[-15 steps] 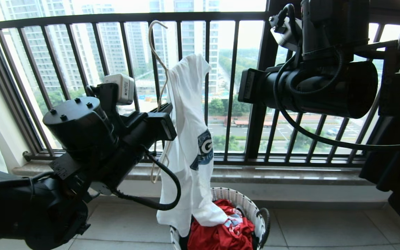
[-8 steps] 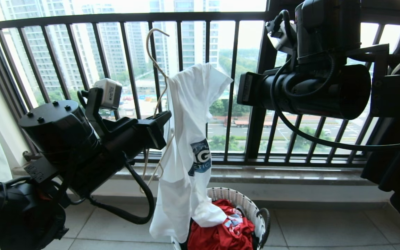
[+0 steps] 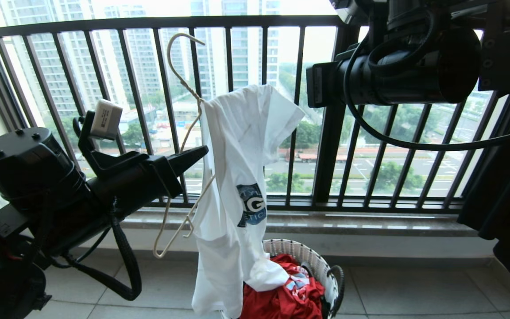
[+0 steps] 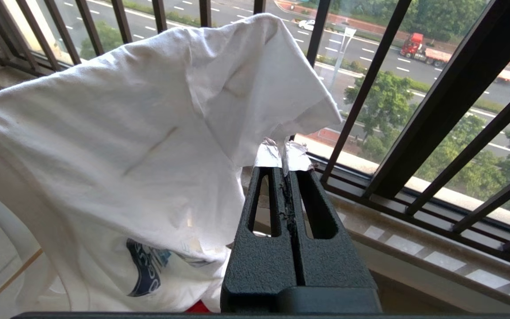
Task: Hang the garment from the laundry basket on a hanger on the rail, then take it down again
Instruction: Hang the clothes on the clothes rack
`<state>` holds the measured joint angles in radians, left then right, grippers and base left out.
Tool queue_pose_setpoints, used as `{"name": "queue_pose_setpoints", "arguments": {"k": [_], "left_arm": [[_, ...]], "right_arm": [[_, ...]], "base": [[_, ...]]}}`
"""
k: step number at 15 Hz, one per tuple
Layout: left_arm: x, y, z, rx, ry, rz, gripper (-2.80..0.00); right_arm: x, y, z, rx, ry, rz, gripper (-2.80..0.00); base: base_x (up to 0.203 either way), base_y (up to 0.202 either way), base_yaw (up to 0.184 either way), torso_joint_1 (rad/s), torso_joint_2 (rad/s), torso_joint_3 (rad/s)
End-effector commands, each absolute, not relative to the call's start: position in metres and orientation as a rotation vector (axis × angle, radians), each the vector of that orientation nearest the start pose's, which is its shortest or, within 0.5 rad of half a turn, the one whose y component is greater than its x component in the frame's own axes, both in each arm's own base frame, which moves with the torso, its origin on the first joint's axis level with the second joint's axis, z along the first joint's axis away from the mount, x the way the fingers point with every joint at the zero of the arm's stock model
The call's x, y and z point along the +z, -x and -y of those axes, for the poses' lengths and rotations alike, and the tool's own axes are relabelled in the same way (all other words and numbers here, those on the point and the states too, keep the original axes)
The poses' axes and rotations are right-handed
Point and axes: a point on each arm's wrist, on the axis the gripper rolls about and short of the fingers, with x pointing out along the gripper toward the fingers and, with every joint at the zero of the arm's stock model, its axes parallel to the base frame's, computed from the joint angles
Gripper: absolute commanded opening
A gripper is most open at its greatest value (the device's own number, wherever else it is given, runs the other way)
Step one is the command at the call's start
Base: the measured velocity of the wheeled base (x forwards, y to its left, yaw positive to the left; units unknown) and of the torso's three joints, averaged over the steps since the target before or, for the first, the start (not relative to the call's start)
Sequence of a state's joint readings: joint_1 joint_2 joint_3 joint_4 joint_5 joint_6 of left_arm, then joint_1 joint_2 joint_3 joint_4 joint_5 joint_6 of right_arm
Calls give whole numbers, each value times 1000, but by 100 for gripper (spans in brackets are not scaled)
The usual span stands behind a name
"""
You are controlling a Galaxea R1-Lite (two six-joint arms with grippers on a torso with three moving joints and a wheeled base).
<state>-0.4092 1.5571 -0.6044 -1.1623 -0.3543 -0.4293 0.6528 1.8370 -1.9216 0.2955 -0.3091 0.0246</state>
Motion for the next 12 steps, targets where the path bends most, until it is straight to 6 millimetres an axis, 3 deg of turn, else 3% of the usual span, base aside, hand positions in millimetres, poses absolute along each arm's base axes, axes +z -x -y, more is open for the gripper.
{"name": "queue_pose_setpoints", "arguments": {"k": [1, 5, 8, 12], "left_arm": [[222, -231, 100, -835, 419, 34, -280], [213, -228, 93, -904, 405, -18, -280], [210, -227, 86, -946, 404, -46, -280], [200, -225, 70, -1082, 402, -134, -280]], "right_arm": [[356, -287, -211, 367, 257, -179, -280], [355, -285, -214, 554, 448, -125, -280], [353, -283, -214, 619, 473, -119, -280], [353, -258, -199, 756, 500, -233, -280]], "base": [[0, 0, 0, 0, 0, 0], [0, 0, 0, 0, 0, 0], [0, 0, 0, 0, 0, 0], [0, 0, 0, 0, 0, 0]]}}
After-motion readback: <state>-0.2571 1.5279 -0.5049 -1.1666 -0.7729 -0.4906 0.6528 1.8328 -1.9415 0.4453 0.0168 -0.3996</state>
